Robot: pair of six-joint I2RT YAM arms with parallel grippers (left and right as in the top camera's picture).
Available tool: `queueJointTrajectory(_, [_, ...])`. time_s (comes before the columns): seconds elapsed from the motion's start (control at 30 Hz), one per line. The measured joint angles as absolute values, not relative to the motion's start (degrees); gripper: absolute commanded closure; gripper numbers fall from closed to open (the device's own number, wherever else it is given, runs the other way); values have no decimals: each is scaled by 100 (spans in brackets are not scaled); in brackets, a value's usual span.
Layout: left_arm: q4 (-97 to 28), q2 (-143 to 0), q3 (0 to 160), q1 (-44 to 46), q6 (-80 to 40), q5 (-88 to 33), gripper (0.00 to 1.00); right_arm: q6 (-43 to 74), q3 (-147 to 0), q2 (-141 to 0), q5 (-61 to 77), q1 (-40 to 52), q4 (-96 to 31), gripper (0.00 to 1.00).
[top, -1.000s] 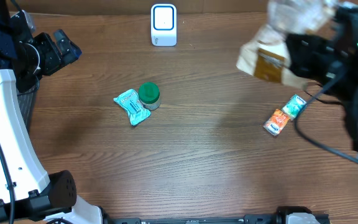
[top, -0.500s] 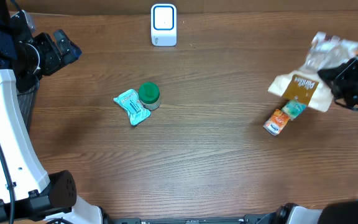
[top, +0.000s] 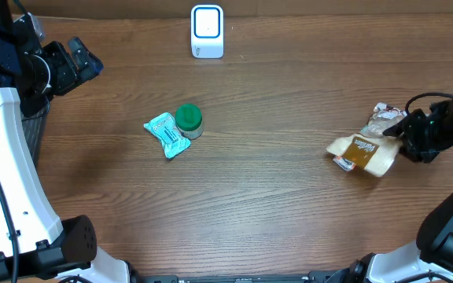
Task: Scan the item barcode
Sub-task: 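Carry the snack bag right and release it beside the Kleenex packs, then move the right gripper to the green-lidded jar and grasp it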
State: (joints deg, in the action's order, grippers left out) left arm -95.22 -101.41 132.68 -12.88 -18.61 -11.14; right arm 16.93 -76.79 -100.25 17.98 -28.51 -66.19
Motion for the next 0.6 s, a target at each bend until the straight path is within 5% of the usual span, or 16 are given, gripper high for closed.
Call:
queueJointTrajectory(0.4, [-9522, -10141, 13268, -1288, -1861, -1114, 0, 1269, -9312, -10027, 1577, -2788, -8512, 32])
queueJointTrajectory(0.6, [-9520, -10141, 13268, -1288, -1861, -1114, 0, 836, -10311, -10022, 2121, -1994, -8661, 32])
